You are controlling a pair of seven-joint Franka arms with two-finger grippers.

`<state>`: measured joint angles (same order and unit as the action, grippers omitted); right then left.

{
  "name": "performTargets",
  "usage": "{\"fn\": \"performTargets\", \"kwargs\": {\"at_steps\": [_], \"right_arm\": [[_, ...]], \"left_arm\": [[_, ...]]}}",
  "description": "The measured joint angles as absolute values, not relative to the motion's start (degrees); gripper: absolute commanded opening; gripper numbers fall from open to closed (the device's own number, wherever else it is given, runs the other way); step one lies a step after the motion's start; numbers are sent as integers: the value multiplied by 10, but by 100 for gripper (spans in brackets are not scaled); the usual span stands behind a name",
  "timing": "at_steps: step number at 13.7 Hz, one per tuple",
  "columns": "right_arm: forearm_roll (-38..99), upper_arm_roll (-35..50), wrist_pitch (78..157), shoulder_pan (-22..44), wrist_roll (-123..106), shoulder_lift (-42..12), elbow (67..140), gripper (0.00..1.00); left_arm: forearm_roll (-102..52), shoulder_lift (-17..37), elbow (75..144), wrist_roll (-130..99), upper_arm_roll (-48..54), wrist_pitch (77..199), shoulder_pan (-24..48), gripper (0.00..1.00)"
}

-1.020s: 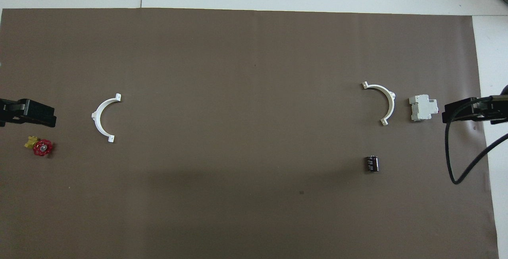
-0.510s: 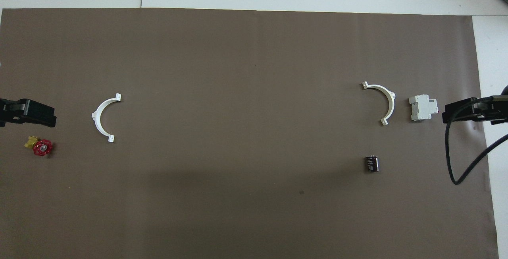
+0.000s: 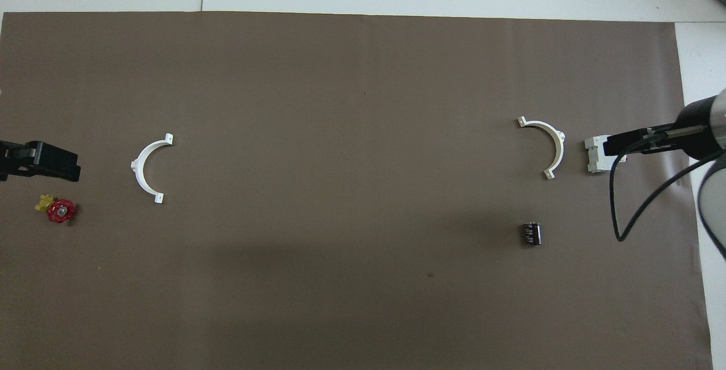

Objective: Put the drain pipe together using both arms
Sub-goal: 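Reach the right gripper to the white half-ring and grasp it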

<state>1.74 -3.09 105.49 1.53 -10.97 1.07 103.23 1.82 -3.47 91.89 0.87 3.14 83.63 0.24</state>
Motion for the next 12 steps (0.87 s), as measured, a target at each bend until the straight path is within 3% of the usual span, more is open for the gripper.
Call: {"fn": "performTargets", "kwargs": {"at_steps": [5,7,10,12], "right_arm": [[27,-31,1252,10,-328,-122,1088,100],[28,-32,1326,5,-392,-166,1103,95],[35,-33,1379,-7,-447,-191,1122,94],[43,-33,1388,-16,-479,-197,1127,85]], "left_arm": [[18,-35,919,9,31,836,2,100],[18,-35,919,9,31,836,2,100],[18,-35,919,9,31,836,2,100],[18,-35,919,9,31,836,2,100]]}}
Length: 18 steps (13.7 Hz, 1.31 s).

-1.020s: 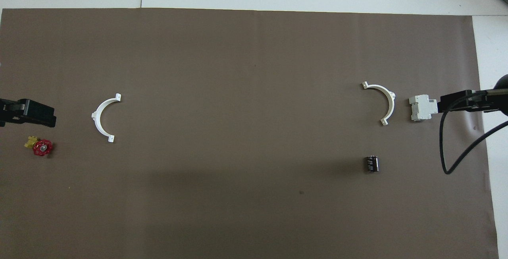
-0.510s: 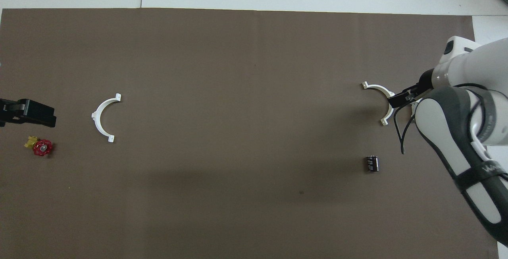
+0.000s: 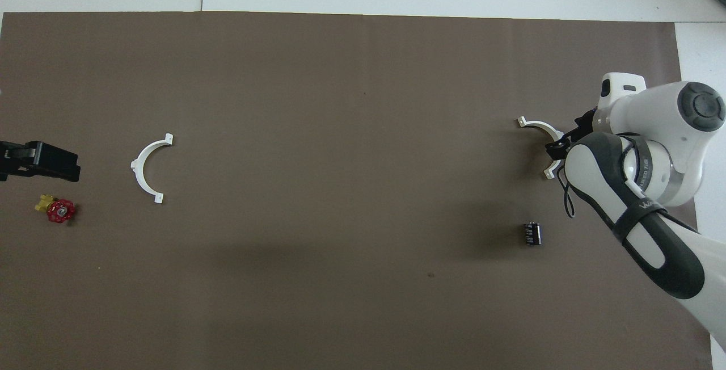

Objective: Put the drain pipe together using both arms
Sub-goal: 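Reach the right gripper to the white half-ring and grasp it, then carry the white half-ring with the right gripper to the table centre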

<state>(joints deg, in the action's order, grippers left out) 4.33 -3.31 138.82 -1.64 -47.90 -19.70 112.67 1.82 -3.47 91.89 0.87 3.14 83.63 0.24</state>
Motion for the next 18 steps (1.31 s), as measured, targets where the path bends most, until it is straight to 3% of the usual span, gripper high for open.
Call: {"fn": "performTargets", "kwargs": {"at_steps": [1,4,5,7,9,14,18], "right_arm": [[44,-33,1393,-18,-491,-200,1128,77],[44,-33,1399,-20,-504,-205,1131,32],[44,-33,1404,-20,-504,-205,1134,23],[45,-32,1413,-19,-503,-208,1137,21],[45,-32,1426,-19,-502,-212,1140,0],[46,-30,1422,-18,-471,-211,1134,0],[47,-25,1321,24,-260,-196,1080,0]], "left_arm": [[18,-35,919,9,31,836,2,100],[18,-35,919,9,31,836,2,100],[18,-35,919,9,31,836,2,100],[18,-35,919,9,31,836,2,100],[18,-35,919,9,31,836,2,100],[18,-35,919,9,31,836,2,100],[18,-35,919,9,31,836,2,100]]}}
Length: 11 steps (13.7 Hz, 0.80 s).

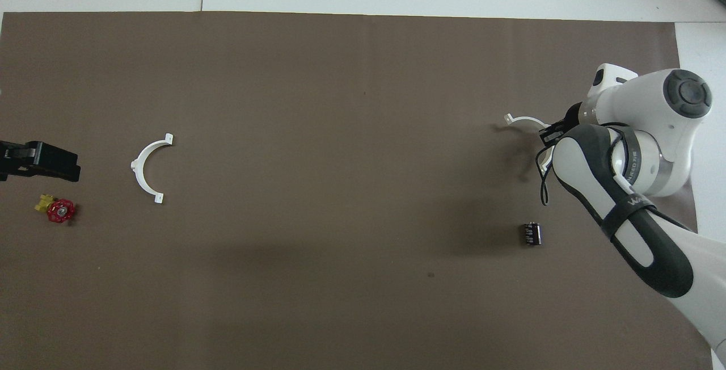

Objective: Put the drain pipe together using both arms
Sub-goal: 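Carry the white half-ring with the right gripper to the table centre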

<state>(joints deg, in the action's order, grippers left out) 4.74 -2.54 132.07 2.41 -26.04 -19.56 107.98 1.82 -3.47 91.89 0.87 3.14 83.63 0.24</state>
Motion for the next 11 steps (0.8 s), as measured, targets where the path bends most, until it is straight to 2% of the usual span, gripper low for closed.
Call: {"fn": "performTargets", "kwargs": {"at_steps": [3,11], "right_arm": [[47,-24,1266,93,-67,-181,1053,0],[40,-22,1261,264,220,-183,1046,0]], "left_arm": [[18,-35,919,9,31,836,2,100],[18,-35,919,9,31,836,2,100]]}}
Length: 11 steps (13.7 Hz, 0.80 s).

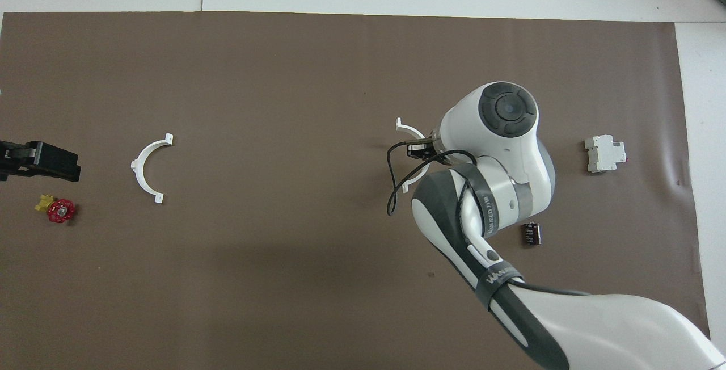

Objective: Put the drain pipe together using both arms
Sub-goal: 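Carry the white half-ring with the right gripper to the table centre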

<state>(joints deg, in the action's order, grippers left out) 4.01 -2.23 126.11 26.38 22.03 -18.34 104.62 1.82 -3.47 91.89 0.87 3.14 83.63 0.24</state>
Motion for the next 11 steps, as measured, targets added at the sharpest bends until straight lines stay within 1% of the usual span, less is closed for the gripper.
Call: {"fn": "performTargets", "kwargs": {"at_steps": [2,4,6,8,11], "right_arm": [[24,-22,1262,304,280,-199,1029,0],[17,-22,1262,331,318,-228,999,0],[12,-22,1274,349,336,-255,978,0],[11,-23,1294,363,349,-275,972,0],[10,-23,1308,370,363,-291,970,0]], "left_arm": [[18,-35,919,9,31,836,2,100],[18,-35,919,9,31,836,2,100],[18,-35,919,9,31,836,2,100],[18,-35,919,9,31,836,2,100],[18,-35,919,9,31,836,2,100]]}}
